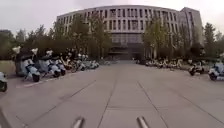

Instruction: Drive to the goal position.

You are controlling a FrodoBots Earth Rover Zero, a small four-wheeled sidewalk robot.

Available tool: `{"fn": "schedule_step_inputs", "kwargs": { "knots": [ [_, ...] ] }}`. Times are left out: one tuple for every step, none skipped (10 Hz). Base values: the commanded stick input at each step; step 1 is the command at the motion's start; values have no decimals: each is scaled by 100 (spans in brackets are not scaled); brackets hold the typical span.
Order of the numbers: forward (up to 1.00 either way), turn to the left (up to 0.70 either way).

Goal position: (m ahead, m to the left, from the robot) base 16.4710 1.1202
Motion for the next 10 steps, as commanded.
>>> {"fn": "schedule_step_inputs", "kwargs": {
  "knots": [
    [70,0],
    [70,0],
    [70,0],
    [70,0],
    [70,0],
    [70,0],
    [70,0],
    [70,0],
    [70,0],
    [70,0]
  ]
}}
